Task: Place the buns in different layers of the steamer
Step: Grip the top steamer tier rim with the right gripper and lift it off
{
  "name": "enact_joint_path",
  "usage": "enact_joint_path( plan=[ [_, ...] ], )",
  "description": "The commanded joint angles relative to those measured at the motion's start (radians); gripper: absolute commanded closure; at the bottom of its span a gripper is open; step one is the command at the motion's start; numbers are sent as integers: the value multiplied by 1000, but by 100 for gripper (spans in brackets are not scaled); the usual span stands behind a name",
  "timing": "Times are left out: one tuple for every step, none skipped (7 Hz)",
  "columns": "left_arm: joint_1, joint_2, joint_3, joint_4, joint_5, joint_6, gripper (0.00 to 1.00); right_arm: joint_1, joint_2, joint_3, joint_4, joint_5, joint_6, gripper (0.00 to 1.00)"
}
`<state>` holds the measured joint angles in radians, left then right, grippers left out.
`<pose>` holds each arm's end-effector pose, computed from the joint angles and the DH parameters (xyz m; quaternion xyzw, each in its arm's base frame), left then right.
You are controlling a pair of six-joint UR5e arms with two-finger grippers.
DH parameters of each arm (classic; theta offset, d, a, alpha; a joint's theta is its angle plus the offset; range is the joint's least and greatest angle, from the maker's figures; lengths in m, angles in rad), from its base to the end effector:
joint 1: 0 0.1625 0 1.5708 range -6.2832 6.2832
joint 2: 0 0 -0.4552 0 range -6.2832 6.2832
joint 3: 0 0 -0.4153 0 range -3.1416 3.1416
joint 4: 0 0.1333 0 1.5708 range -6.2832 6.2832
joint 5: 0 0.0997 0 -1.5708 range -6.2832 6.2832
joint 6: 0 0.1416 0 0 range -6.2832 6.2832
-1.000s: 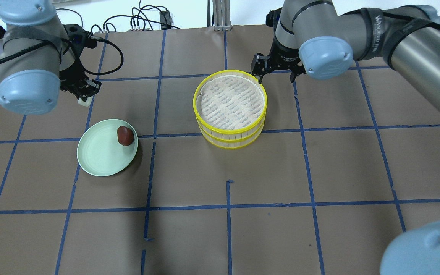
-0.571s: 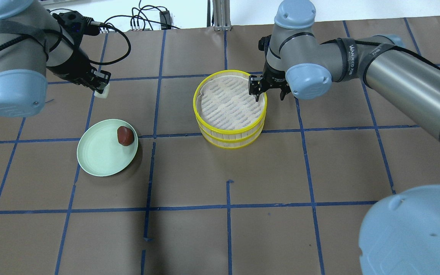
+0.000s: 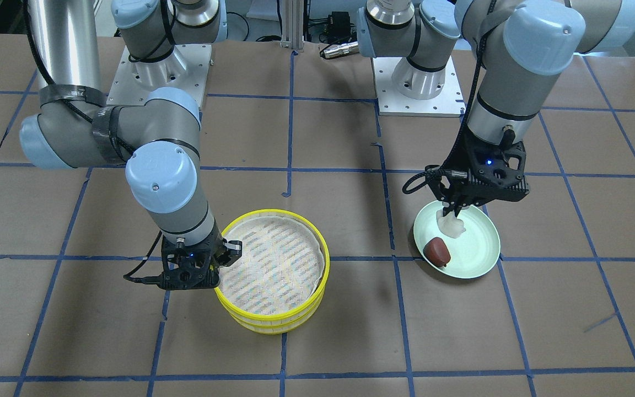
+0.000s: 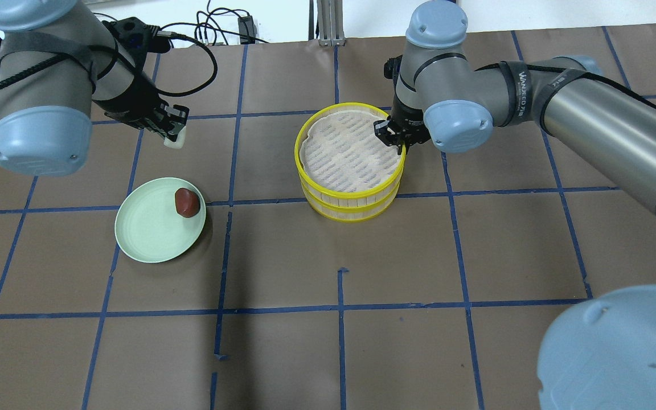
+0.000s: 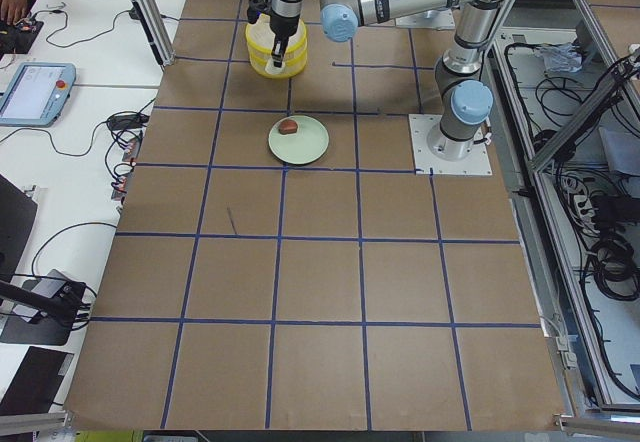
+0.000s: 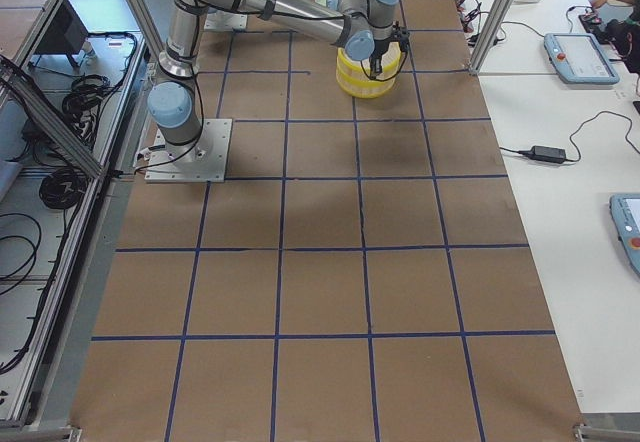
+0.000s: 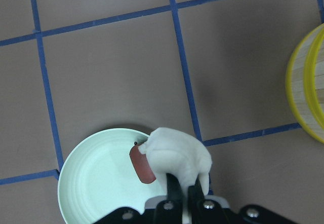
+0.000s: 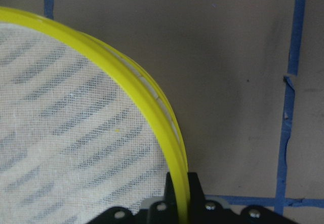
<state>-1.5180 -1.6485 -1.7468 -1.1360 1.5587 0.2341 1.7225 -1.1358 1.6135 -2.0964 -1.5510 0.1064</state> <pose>-0.1052 -0.5673 0.3908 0.0907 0.9917 -0.0903 0.0070 0.2353 -0.6388 0.2477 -0.0229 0.9994 -0.0225 0.0129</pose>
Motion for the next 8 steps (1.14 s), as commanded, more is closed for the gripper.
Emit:
enact_joint_path(
  plan=[
    [-11,-8,3,-4,1,-12,96,-1,-53,16,63,-21,-7,92],
    [-13,-19,3,7,-5,-54,96,-21,-93,6,85,-12,-17,92],
    [-17,-34,7,21,-12,-77,96,-65,-135,-4,125,-11,-61,91],
    [-42,-53,41,24,-11,-85,96,-171,-171,-9,200,-9,-111,91],
    [-79,-83,61,27,-11,-149,96,-269,-212,-6,282,-11,-146,91],
    [-127,-126,66,44,-9,-227,96,-361,-237,-4,305,-23,-259,91],
    [-186,-186,67,146,-11,-307,96,-441,-240,-3,309,-32,-339,91],
    [-239,-259,75,235,-12,-402,96,-521,-239,2,308,-59,-437,91]
  ],
)
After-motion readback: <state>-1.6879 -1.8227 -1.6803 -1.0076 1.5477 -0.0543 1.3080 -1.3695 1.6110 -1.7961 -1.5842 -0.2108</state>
